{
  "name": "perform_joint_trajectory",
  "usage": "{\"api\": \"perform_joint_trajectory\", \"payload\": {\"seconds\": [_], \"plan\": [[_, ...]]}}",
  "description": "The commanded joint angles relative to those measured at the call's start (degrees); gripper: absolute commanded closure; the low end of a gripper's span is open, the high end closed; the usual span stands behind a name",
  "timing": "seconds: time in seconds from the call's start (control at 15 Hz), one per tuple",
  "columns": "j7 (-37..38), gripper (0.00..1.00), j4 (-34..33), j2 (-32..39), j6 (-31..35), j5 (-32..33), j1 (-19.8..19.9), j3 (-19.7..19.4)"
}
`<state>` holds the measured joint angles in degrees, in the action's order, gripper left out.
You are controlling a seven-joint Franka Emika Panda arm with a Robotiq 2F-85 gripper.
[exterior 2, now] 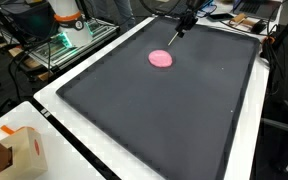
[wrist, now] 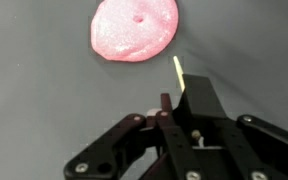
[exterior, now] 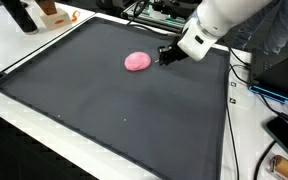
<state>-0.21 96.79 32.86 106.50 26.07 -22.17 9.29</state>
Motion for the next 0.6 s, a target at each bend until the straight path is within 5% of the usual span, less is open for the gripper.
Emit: {"api": "perform_joint_trajectory", "payload": {"seconds": [0.0, 0.53], "plan": [[1.65, 0.94, -3.33, 2.87, -3.81, 1.21, -1.64, -0.73], [1.26, 0.94, -6.49, 5.48, -7.36, 0.57, -2.06, -0.70]]}}
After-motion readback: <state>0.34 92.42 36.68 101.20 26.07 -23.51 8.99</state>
